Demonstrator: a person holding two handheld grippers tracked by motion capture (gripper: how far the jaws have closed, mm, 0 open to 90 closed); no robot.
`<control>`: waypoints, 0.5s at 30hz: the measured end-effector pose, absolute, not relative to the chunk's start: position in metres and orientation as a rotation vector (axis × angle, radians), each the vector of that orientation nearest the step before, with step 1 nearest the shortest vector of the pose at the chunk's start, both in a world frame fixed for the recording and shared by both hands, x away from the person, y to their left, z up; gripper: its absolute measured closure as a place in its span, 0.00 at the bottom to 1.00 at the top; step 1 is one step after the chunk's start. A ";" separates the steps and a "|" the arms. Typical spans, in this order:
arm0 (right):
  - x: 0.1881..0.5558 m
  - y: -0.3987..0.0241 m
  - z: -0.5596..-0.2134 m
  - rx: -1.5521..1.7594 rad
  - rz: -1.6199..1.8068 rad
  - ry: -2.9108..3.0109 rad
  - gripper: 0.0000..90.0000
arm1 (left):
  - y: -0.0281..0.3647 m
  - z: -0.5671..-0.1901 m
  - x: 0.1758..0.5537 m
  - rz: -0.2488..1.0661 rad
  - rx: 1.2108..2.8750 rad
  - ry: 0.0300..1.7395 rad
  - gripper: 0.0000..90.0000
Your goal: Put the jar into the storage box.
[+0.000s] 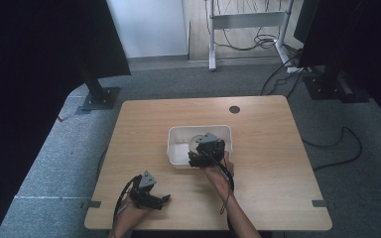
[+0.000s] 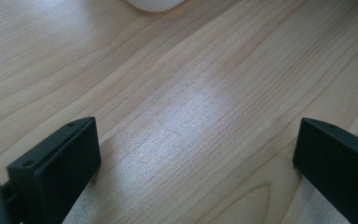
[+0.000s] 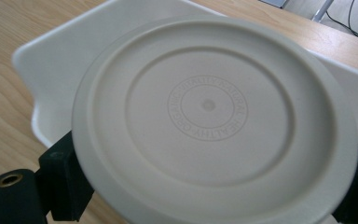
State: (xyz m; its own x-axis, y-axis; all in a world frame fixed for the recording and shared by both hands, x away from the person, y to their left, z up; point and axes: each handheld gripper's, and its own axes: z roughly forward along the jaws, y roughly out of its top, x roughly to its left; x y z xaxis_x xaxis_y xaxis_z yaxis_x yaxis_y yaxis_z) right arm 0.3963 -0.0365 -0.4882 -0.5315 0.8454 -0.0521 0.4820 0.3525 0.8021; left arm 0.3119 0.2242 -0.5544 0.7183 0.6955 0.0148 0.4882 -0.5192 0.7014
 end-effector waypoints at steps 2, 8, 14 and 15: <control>0.399 -0.035 -0.492 1.156 1.037 2.151 0.10 | 0.224 -0.554 0.312 0.385 2.226 0.893 0.00; 0.404 -0.032 -0.502 1.167 1.023 2.150 0.10 | 0.224 -0.554 0.312 0.384 2.225 0.894 0.00; 0.408 -0.030 -0.511 1.180 1.021 2.150 0.10 | 0.224 -0.554 0.312 0.384 2.224 0.894 0.00; 0.409 -0.030 -0.512 1.183 1.022 2.150 0.10 | 0.224 -0.554 0.312 0.384 2.224 0.894 0.00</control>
State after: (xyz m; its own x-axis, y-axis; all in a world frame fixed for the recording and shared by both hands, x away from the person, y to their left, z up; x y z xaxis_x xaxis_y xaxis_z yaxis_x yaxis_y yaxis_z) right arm 0.4087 -0.0303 -0.5119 -0.5122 0.8572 -0.0531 0.4998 0.3478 0.7932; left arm 0.3118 0.2241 -0.5544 0.7180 0.6959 0.0136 0.4887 -0.5179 0.7021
